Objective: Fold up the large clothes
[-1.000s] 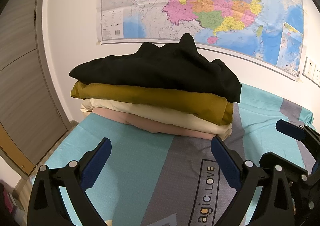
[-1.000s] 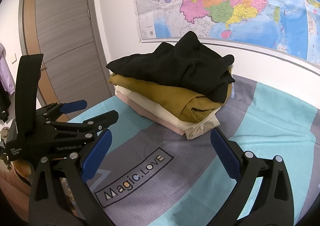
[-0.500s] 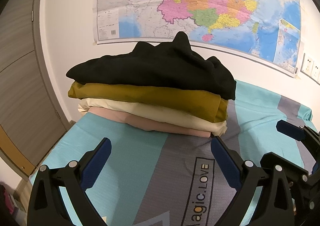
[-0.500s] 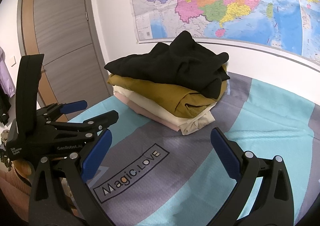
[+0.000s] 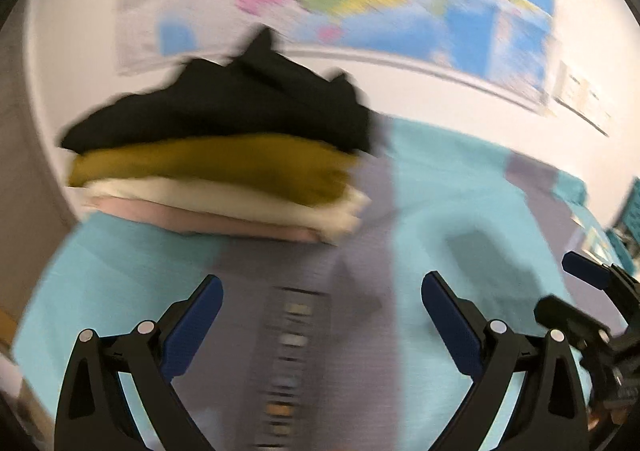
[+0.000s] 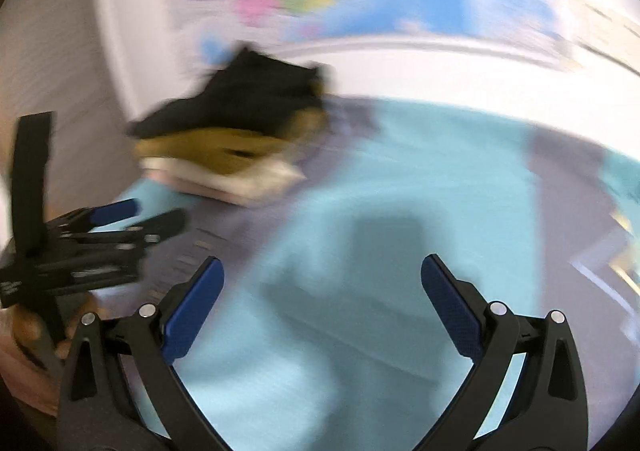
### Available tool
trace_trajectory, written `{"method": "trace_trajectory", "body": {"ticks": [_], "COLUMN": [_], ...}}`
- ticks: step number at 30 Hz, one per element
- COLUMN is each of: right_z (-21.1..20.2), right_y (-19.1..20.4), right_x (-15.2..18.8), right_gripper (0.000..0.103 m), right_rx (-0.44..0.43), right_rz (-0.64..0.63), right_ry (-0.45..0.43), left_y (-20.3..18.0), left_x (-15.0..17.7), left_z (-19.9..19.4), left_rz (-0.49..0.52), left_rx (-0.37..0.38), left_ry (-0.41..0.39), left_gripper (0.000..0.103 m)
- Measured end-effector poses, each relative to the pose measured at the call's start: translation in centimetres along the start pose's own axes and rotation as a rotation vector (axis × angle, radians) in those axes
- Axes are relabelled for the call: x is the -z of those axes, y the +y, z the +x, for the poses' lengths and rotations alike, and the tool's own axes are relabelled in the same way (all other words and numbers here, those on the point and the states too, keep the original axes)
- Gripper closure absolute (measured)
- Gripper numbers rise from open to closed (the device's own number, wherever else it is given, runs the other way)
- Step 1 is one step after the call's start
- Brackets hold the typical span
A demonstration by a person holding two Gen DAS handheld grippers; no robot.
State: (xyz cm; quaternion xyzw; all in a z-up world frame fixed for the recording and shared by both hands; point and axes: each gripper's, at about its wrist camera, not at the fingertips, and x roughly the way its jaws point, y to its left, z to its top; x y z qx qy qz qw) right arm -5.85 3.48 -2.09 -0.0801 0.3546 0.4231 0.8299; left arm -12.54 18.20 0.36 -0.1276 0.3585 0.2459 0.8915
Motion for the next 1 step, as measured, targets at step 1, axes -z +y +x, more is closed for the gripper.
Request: {"method": "trace_trajectory", "body": {"ticks": [1], "right_z": [-0.31], "right_y": [-1.43], "right_x": [0.44], "right_gripper": [0.006], "right_rx": [0.050], "right_rz": [0.029], "right_ry": [0.012], "left_y": [-1.46], "left_x": [0.01], "left_z": [0.77], "left_rz": [0.017], "left_rx": [0.021], "left_ry": [0.016], "left_gripper": [0.007]}}
